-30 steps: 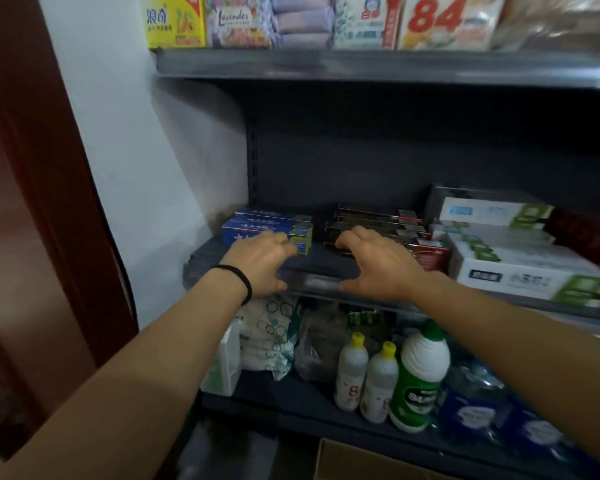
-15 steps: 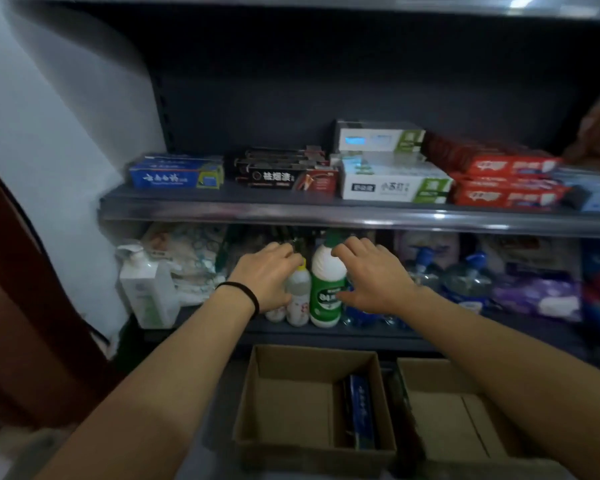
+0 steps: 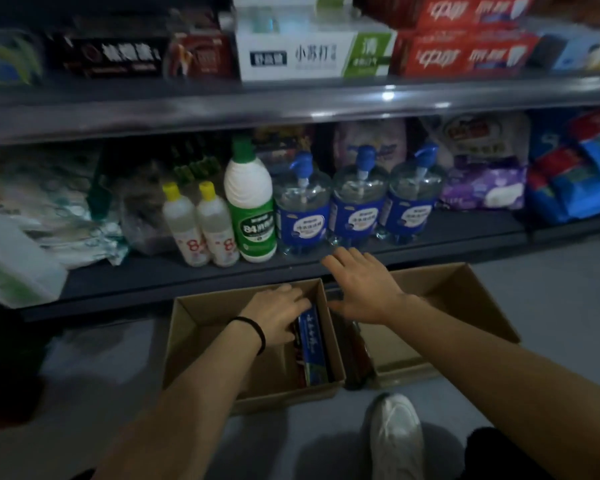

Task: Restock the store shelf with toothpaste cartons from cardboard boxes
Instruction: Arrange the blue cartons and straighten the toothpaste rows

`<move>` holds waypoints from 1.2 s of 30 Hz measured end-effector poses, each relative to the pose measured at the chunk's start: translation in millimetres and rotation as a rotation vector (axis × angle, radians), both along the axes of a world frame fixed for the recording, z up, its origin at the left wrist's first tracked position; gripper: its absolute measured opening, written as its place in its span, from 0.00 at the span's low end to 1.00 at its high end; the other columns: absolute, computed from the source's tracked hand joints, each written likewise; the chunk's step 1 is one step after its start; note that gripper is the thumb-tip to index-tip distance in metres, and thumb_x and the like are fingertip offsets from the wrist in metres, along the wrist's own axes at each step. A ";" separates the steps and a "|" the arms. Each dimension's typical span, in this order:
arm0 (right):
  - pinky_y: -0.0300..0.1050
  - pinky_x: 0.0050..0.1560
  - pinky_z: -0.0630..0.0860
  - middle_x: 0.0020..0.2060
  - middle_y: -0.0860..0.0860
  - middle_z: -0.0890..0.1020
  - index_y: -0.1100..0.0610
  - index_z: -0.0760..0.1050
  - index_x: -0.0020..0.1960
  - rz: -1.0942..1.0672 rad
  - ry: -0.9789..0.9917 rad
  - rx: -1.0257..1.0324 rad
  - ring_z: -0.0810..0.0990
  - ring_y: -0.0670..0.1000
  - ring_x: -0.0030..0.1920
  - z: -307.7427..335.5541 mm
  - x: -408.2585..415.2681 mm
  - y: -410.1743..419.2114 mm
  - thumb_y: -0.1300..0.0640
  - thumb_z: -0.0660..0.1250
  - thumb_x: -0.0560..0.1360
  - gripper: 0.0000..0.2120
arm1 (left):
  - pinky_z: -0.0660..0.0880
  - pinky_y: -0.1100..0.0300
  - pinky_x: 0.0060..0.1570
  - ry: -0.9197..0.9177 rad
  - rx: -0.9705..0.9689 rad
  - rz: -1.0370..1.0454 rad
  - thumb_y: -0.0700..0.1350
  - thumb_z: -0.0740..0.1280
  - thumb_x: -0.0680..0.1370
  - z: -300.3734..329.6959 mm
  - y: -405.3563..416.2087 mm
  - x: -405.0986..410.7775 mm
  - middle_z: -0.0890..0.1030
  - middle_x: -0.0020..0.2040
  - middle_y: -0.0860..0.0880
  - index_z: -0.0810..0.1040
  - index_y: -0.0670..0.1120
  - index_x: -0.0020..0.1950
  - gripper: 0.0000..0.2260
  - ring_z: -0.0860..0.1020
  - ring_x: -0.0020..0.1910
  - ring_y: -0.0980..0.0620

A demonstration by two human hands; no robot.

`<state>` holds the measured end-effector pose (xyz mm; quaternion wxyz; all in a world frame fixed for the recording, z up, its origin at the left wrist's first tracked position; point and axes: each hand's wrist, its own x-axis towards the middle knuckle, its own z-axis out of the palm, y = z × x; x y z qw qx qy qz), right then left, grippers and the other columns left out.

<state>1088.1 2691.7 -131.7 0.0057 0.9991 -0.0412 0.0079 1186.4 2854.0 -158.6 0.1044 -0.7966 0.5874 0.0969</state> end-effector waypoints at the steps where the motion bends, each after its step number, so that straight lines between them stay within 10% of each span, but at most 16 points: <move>1: 0.50 0.58 0.68 0.60 0.53 0.71 0.54 0.66 0.66 -0.003 0.015 0.002 0.70 0.55 0.61 -9.4 1.3 -5.2 0.43 0.71 0.69 0.31 | 0.69 0.51 0.55 0.018 0.032 -0.019 0.47 0.66 0.75 -15.0 -6.0 2.2 0.68 0.65 0.46 0.65 0.48 0.71 0.25 0.66 0.64 0.46; 20: 0.50 0.59 0.71 0.60 0.52 0.73 0.54 0.68 0.66 -0.047 0.115 0.054 0.72 0.54 0.60 -96.2 31.8 -48.8 0.42 0.71 0.67 0.32 | 0.61 0.51 0.64 0.064 0.137 -0.429 0.42 0.59 0.80 -166.3 -56.1 30.3 0.66 0.71 0.49 0.68 0.50 0.71 0.19 0.61 0.71 0.46; 36: 0.51 0.56 0.72 0.57 0.52 0.74 0.54 0.69 0.64 -0.025 0.049 0.057 0.73 0.54 0.57 -73.9 43.0 -36.1 0.41 0.71 0.67 0.31 | 0.62 0.54 0.64 0.105 0.071 -0.345 0.38 0.62 0.77 -128.7 -29.0 49.1 0.69 0.67 0.46 0.69 0.45 0.68 0.19 0.66 0.65 0.45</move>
